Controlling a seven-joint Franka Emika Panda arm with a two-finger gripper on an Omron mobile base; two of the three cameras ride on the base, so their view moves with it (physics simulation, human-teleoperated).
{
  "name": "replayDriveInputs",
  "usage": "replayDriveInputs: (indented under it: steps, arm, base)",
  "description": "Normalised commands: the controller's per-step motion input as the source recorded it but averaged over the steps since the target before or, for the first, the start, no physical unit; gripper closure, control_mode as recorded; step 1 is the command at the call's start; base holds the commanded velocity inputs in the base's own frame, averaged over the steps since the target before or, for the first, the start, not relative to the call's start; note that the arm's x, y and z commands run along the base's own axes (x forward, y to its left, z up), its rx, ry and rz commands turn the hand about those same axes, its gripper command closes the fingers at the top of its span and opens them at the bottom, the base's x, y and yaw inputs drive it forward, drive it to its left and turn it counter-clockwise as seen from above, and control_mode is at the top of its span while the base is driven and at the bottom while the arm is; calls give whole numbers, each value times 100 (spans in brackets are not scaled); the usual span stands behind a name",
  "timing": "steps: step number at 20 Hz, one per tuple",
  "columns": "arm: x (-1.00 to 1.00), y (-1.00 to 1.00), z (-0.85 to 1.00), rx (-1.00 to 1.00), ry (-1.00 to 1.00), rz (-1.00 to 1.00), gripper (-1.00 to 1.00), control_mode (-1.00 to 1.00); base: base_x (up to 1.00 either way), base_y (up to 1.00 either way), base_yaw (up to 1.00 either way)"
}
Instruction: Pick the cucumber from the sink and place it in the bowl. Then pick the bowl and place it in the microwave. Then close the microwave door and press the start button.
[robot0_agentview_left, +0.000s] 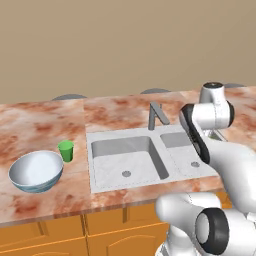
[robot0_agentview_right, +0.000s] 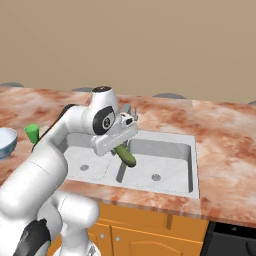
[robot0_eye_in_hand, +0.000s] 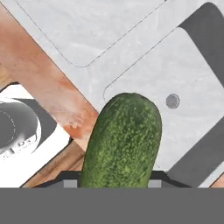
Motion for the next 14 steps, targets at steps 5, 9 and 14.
replayDriveInputs:
  steps: [5,9,14]
  arm:
    - [-22,100,25,-1,-10,46,100,-100]
    - [0,100,6,0,-1,56,100,-100]
    - [0,100,20,-5,0,43,100,-100]
  base:
    - [0,0,0]
    - [0,0,0]
    - [0,0,0]
